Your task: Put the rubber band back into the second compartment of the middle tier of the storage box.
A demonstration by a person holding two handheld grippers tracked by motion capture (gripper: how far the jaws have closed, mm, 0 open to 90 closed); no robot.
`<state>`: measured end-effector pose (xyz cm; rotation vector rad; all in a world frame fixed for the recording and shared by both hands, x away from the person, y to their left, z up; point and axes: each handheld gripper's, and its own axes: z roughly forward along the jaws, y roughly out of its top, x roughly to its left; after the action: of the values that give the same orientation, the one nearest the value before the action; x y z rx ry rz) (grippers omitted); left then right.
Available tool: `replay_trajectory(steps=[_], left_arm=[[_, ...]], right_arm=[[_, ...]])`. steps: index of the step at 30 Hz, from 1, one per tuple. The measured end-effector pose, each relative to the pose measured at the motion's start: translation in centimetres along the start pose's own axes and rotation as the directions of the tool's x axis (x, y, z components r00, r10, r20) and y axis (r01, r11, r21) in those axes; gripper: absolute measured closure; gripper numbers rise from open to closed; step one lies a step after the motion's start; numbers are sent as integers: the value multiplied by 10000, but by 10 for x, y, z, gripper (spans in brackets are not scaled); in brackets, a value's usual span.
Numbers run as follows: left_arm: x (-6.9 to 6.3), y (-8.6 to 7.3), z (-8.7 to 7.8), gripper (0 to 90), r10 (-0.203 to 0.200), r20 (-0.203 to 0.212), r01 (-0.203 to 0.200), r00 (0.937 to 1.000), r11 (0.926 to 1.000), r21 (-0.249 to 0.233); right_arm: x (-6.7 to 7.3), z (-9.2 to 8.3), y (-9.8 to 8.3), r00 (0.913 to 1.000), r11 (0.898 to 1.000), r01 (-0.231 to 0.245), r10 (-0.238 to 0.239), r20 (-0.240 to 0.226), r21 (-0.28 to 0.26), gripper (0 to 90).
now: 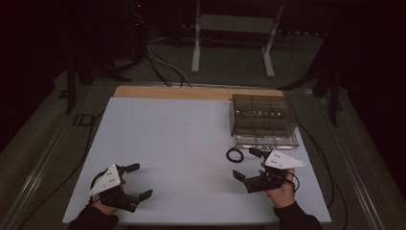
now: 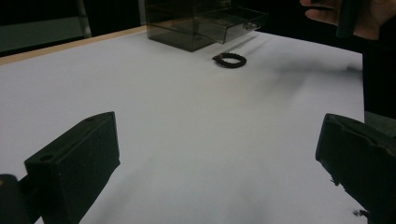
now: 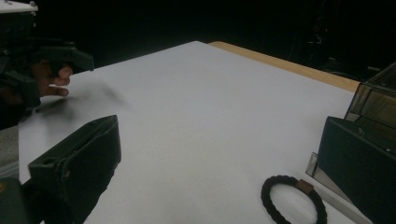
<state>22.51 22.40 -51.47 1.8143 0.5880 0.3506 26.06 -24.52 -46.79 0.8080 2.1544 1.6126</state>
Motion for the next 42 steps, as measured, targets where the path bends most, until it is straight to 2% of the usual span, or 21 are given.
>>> replay_trajectory(steps=[9,15,23,26,29,34,37,39,40,42], left_arm=[[0,0,0,4,-11,41,11,10000,10000,8],[0,1,-2,4,-24,19,24,10000,10000,-67],[0,1,-1,3,45,39,-45,10000,10000,-23],[0,1,-1,3,5,38,-4,10000,10000,-54],[-1,1,-1,3,29,44,-29,10000,10000,-40],[-1,1,-1,4,10,39,-10,10000,10000,-63],[0,1,-2,3,-9,54,9,10000,10000,-74],[0,1,-2,3,-3,42,4,10000,10000,-61],[0,0,-2,3,10,50,-10,10000,10000,-39],[0,1,-1,3,13,53,-13,10000,10000,-41]], right_arm=[[-3,18,1,9987,9995,-41,24,507,329,0],[-5,27,-5,9938,9987,-107,50,1113,503,0],[-9,38,-16,9895,9930,-173,2,1446,1169,0],[-11,39,-18,9866,9921,-126,-80,1633,1247,0],[-16,40,-21,9845,9911,-398,172,1746,1269,0],[-21,40,-23,9747,9814,-830,438,2193,1730,44],[-23,42,-25,9697,9679,-1236,709,2337,2191,54],[-25,43,-26,9674,9629,-1404,839,2391,2303,79],[-25,44,-26,9628,9609,-1516,906,2547,2315,118],[-26,45,-27,9583,9574,-1619,947,2698,2390,135]])
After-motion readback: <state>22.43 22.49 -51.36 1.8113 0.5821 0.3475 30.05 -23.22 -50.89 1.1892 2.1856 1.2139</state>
